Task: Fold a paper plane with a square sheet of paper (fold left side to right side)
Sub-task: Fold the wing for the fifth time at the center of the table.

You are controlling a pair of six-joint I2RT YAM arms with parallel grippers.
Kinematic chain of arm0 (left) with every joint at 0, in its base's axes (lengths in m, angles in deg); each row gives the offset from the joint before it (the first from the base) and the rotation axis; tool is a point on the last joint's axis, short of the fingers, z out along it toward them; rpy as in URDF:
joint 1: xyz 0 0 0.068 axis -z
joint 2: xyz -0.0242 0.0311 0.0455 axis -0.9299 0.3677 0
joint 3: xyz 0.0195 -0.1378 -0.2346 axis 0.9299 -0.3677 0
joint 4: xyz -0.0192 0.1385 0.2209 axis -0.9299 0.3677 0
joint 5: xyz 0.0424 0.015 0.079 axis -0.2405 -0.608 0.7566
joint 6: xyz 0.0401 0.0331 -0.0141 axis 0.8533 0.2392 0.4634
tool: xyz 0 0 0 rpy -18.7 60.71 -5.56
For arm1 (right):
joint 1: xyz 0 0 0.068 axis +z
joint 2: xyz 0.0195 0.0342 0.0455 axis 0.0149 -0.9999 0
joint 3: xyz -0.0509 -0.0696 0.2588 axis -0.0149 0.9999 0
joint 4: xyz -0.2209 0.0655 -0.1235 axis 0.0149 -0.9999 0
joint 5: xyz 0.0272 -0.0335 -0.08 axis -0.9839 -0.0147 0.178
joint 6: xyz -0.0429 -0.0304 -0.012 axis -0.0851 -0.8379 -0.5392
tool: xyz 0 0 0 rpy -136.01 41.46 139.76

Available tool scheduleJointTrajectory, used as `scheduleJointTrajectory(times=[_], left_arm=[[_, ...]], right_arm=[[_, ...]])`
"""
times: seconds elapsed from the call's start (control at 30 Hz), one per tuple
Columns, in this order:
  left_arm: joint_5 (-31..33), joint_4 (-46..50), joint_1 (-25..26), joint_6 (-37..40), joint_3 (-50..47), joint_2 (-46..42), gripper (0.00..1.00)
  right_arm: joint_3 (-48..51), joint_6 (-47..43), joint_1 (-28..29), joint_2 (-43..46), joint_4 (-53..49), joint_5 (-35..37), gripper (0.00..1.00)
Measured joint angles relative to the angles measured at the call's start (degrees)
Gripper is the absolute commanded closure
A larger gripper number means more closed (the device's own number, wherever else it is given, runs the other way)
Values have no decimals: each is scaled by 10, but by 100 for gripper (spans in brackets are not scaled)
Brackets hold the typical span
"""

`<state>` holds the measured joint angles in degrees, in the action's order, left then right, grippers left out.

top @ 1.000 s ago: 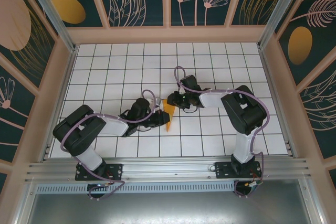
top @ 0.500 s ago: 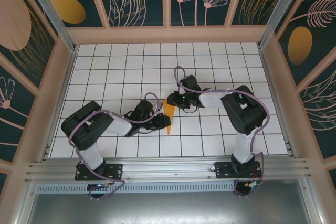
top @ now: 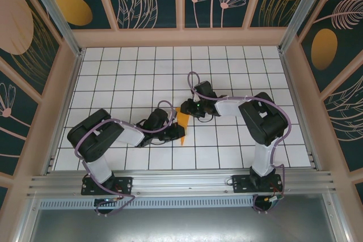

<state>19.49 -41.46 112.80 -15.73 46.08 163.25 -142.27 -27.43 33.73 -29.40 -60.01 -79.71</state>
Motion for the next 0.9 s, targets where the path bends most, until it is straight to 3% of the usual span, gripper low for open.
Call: scheduleJointTrajectory(times=[0.17,0.3,0.43,0.9], left_arm=[[10,7,3,-2,2,0,95],[10,9,3,-2,4,1,96],[10,11,3,-2,5,1,97],[10,21,3,-2,10,1,97]], right_arm=[[32,-5,-9,37,7,0,70],[62,-6,-17,92,20,-8,81],[98,-1,-11,126,50,-31,83],[106,-4,8,63,74,-50,83]])
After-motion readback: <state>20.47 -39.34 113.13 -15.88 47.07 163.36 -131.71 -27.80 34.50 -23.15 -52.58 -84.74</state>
